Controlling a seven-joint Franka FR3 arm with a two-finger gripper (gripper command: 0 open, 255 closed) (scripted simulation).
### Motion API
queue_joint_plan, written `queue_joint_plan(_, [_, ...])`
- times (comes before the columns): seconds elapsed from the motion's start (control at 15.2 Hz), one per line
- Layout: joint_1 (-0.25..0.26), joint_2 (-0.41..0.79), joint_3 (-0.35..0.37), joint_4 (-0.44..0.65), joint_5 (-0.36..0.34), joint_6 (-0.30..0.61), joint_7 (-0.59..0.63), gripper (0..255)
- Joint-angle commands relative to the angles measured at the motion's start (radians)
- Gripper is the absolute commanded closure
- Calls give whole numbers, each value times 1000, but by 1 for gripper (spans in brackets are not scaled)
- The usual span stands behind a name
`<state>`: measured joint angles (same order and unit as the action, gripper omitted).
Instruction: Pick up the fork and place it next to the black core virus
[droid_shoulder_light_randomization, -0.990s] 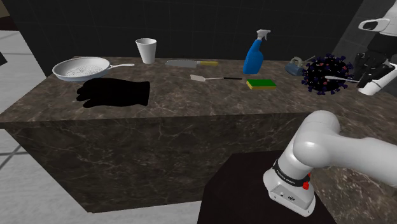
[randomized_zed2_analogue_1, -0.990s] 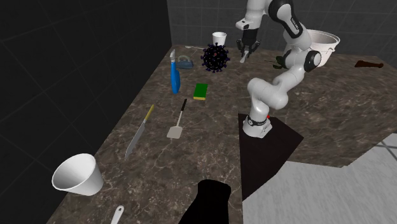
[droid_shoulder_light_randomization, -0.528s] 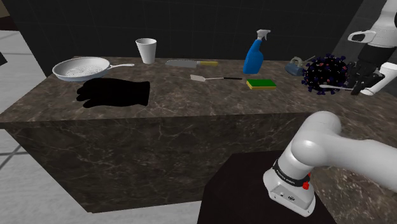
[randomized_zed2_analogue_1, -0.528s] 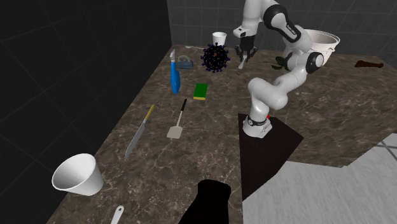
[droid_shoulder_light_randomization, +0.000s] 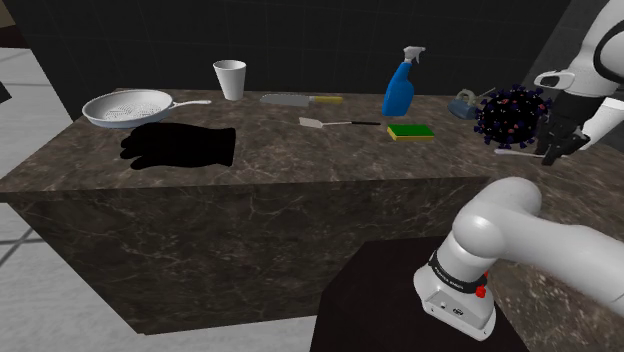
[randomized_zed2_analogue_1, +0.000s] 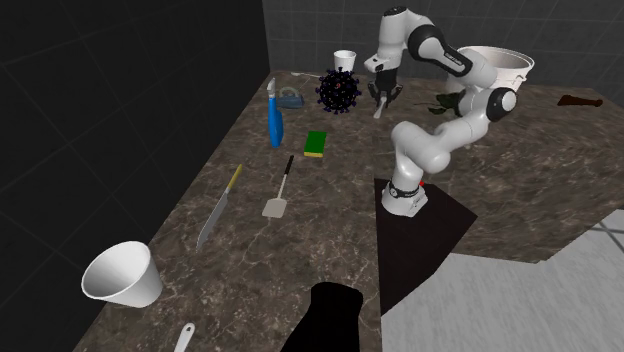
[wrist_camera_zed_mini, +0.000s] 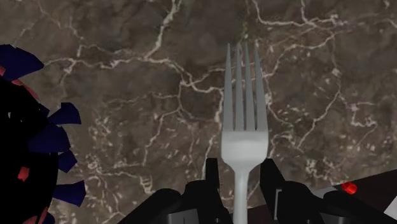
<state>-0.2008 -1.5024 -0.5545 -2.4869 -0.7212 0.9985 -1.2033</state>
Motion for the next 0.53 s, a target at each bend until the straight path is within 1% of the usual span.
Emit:
queue_joint_plan(0.0, [-48, -149, -25, -37, -9, 29, -20, 255])
queue_joint_plan(0.46, [-167, -172, -92, -145, -44, 113, -88, 255])
